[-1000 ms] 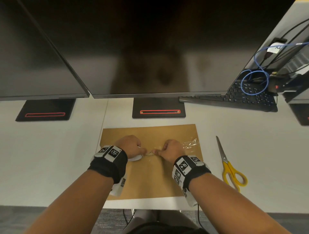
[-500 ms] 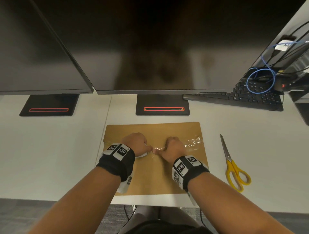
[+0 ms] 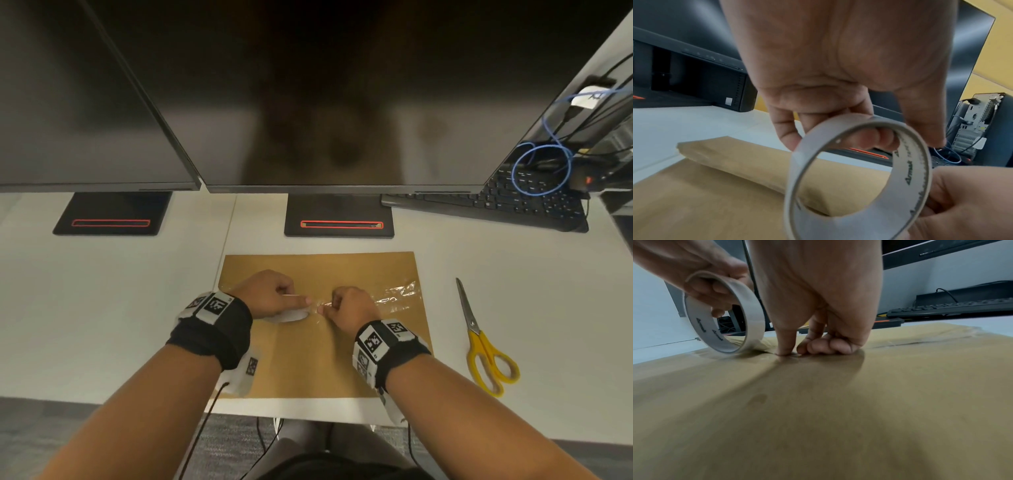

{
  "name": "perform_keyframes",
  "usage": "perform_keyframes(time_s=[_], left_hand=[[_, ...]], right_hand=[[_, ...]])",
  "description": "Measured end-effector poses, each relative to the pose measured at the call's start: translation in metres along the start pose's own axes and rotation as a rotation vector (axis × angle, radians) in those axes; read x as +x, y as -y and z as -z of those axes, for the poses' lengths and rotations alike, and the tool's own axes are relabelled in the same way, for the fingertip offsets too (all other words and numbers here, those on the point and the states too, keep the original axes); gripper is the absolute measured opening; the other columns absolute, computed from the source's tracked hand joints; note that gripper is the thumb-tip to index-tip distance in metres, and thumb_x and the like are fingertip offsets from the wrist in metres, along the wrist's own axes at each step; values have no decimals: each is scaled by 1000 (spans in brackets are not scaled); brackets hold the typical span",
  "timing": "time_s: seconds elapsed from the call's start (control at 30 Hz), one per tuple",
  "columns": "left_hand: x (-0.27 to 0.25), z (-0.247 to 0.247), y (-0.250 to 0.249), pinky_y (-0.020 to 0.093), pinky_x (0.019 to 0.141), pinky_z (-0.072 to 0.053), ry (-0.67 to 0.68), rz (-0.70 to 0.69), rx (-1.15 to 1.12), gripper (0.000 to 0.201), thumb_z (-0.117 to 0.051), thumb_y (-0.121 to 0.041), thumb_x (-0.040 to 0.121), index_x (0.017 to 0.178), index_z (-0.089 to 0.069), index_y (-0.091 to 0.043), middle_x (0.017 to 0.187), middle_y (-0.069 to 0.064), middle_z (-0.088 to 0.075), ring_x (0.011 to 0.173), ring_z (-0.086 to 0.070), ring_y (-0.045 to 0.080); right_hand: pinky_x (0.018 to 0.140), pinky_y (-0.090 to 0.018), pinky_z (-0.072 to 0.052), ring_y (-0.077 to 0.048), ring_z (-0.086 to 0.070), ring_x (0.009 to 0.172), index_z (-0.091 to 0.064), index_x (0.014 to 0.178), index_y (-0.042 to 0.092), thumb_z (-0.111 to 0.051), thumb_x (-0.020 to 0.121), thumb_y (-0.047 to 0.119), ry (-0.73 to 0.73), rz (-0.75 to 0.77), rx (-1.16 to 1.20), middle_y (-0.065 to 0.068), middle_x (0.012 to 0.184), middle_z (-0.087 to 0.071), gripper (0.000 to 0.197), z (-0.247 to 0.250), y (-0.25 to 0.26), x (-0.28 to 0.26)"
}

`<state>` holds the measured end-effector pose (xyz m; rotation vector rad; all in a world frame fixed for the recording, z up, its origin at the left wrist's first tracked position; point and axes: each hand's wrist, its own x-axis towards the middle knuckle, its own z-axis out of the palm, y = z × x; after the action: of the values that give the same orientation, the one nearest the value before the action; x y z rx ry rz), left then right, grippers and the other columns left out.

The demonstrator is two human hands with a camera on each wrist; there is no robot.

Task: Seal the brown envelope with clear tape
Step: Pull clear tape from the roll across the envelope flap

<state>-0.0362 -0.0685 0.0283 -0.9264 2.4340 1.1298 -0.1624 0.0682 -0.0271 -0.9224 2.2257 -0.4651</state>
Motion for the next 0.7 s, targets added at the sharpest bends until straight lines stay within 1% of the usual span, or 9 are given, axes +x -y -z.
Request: perform_keyframes(time_s=[0.07,0.13,0.17,0.27,0.33,0.4,0.53,0.6,0.7], left_hand=[[-4,-3,-10,30,61,-34,-31,-43,87,41,-70,-53,75,60,-53,-19,60,-5,-47,63,-46,14],[-7,-8,-25,27,60,-33,-89,-105,276,39,-67,-53,77,62,-54,-20,62,-6,-51,65,-48,14],[-7,-9,-31,28,65,-33,-119,-157,384,37,-64,-53,79,64,-55,-21,64,-6,-54,67,-51,14],[-10,-8,-40,32,88,-29,-157,-281,603,34,-53,-56,85,76,-64,-24,80,-7,-65,78,-57,14],[-12,-3,-36,34,95,-23,-122,-328,714,36,-48,-55,88,91,-70,-26,94,-9,-64,91,-56,12],[-14,1,-28,36,100,-18,-84,-356,795,37,-46,-54,90,100,-71,-27,104,-11,-61,104,-52,10],[-18,5,-9,39,109,-13,-20,-262,790,34,-49,-53,89,98,-70,-29,109,-15,-59,111,-49,7],[-20,4,-2,40,109,-14,9,-203,791,32,-50,-53,88,96,-70,-30,102,-15,-58,108,-51,7],[-20,0,4,40,109,-14,27,-146,767,29,-52,-51,87,93,-71,-29,88,-17,-49,104,-52,7]], right_hand=[[71,-30,-46,-24,-58,83,-53,75,13,-67,80,39,3,-13,1,-9,87,-64,30,3,0,1],[73,-31,-47,-26,-61,88,-53,76,13,-68,80,38,-2,-15,-1,-11,92,-67,28,4,1,1],[73,-31,-47,-27,-61,88,-53,76,13,-67,80,36,-5,-13,-3,-12,93,-67,27,5,1,1],[68,-29,-43,-26,-59,82,-53,77,13,-66,81,35,-6,-19,1,-11,90,-66,26,4,1,0],[66,-27,-40,-22,-54,76,-52,76,14,-66,81,38,-1,-22,11,-8,83,-61,29,3,0,0],[65,-27,-39,-21,-52,75,-52,74,14,-67,79,43,-3,-19,17,-3,79,-57,33,2,-2,2],[63,-26,-38,-20,-52,73,-50,72,15,-65,79,49,-39,-22,-16,-3,78,-56,37,1,-3,2],[62,-26,-38,-21,-54,74,-51,73,15,-63,79,52,-52,-32,-40,-4,79,-58,40,1,-3,2],[63,-26,-39,-24,-61,84,-59,82,12,-62,78,58,-39,-46,-75,-8,89,-66,46,0,-1,5]])
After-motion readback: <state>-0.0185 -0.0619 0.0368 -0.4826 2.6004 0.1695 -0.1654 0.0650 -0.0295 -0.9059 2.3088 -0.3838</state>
